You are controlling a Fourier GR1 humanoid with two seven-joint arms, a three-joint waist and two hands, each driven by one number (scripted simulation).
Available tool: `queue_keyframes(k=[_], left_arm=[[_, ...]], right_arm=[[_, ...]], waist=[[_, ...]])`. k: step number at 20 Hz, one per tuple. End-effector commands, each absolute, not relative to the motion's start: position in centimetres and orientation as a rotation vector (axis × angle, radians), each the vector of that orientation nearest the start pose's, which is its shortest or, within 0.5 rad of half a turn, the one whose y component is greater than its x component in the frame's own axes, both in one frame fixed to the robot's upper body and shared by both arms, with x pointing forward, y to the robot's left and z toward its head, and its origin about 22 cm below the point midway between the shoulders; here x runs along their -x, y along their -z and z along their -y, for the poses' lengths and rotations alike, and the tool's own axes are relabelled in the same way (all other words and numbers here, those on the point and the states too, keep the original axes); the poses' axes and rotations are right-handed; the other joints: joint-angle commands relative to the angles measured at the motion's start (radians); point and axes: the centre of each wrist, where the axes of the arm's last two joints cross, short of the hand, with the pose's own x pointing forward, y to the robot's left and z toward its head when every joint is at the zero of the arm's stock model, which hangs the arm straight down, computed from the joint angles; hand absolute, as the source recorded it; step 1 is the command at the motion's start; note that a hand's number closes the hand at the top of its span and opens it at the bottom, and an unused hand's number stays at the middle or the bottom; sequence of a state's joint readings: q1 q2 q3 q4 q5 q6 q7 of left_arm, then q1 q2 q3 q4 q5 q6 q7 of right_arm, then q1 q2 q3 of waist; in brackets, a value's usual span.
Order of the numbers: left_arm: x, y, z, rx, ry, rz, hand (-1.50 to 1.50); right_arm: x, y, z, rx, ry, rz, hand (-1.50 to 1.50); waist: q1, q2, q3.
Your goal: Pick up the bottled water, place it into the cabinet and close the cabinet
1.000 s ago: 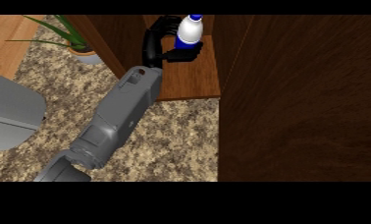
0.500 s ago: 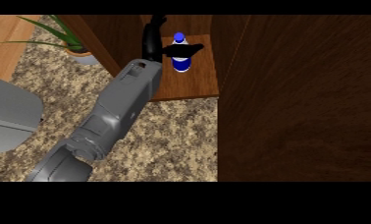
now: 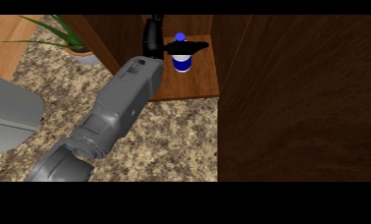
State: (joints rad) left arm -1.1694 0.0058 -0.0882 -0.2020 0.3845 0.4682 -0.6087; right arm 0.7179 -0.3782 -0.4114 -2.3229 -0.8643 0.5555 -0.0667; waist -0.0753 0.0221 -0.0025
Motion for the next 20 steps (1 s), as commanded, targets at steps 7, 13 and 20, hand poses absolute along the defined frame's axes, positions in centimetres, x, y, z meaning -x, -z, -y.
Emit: queue_keyframes(k=[7, 13, 20], left_arm=[[-43.5, -6.0, -8.3, -0.052, -0.037, 1.904, -1.5], [-41.7, -4.8, -7.9, 0.031, -0.066, 1.915, -1.5], [-36.9, -1.5, -6.8, 0.141, -0.068, 1.885, -1.5]], right_arm=[[-5.3, -14.8, 33.7, -0.333, -0.179, 1.919, -1.5], [-5.4, -15.3, 33.9, -0.277, -0.152, 1.905, -1.5], [-4.9, -16.4, 33.2, -0.281, -0.157, 1.902, -1.5]], waist=[[0.015, -0.019, 0.002], [0.045, -0.03, 0.002], [0.054, -0.033, 0.001]])
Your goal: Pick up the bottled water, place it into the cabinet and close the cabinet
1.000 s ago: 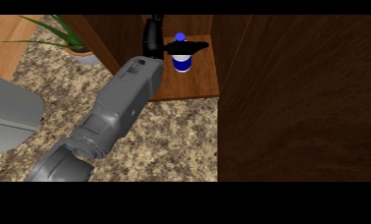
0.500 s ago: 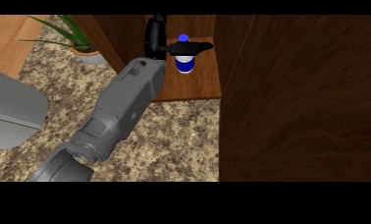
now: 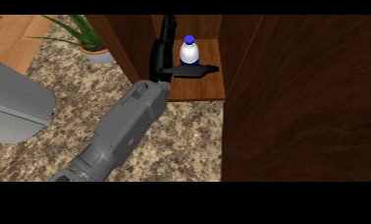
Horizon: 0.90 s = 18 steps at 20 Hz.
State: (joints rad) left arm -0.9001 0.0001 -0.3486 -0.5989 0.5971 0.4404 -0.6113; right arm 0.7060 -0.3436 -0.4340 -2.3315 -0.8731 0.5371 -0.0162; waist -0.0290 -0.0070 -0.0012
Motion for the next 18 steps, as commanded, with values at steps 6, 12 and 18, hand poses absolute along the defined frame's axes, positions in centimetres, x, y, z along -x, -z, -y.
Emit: queue_keyframes(k=[6, 12, 18], left_arm=[[-32.3, -1.2, -6.1, 0.23, -0.104, 1.849, -1.5], [-26.2, -0.5, -5.4, 0.294, -0.144, 1.854, -1.5], [-21.2, 1.2, -8.6, 0.395, -0.041, 1.816, 1.5]], right_arm=[[-5.0, -15.9, 33.9, -0.252, -0.134, 1.893, -1.5], [-4.8, -15.8, 33.6, -0.245, -0.16, 1.902, -1.5], [-5.4, -15.7, 33.2, -0.28, -0.229, 1.863, 1.5]], waist=[[0.043, -0.008, 0.0], [0.032, -0.004, 0.001], [0.033, 0.002, 0.0]])
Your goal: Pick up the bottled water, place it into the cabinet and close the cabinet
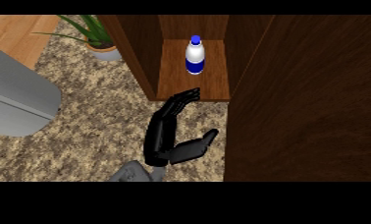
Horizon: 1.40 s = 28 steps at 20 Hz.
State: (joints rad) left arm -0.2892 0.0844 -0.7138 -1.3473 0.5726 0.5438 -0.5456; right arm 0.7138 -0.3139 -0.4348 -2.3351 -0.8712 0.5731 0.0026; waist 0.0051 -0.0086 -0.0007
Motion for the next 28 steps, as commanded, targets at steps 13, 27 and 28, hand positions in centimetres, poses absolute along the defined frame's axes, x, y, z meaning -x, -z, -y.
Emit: queue_keyframes(k=[13, 27, 28], left_arm=[[-16.9, -0.1, -18.5, 0.32, 0.027, 1.821, 1.5], [-14.7, -3.7, -27.4, 0.273, -0.055, 1.877, -1.5], [-15.0, -3.5, -28.7, 0.256, -0.038, 1.892, -1.5]], right_arm=[[-5.8, -16.9, 31.2, -0.478, -0.537, 1.712, 1.5], [-5.3, -18.3, 28.5, -0.663, -0.699, 1.755, 1.5], [-5.4, -17.9, 28.3, -0.664, -0.688, 1.751, 1.5]], waist=[[-0.004, 0.002, -0.002], [0.001, -0.012, -0.008], [-0.002, -0.008, -0.009]])
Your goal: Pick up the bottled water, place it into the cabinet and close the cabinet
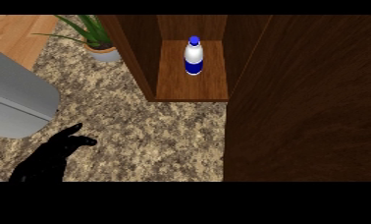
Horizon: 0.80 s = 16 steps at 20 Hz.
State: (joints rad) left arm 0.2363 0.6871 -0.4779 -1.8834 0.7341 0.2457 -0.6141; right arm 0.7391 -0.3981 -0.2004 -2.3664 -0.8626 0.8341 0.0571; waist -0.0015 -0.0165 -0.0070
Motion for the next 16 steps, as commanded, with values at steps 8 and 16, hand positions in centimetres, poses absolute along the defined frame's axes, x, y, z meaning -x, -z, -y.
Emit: queue_keyframes(k=[8, 16], left_arm=[[-14.4, -5.7, -31.2, 0.233, -0.06, 1.887, -1.5], [-13.7, -6.4, -33.2, 0.222, -0.063, 1.881, -1.5]], right_arm=[[-6.5, -18.1, 27.0, -0.761, -0.801, 1.727, 1.5], [-8.5, -18.3, 25.6, -0.841, -0.953, 1.679, 1.5]], waist=[[0.014, -0.013, -0.007], [0.038, -0.019, -0.014]])
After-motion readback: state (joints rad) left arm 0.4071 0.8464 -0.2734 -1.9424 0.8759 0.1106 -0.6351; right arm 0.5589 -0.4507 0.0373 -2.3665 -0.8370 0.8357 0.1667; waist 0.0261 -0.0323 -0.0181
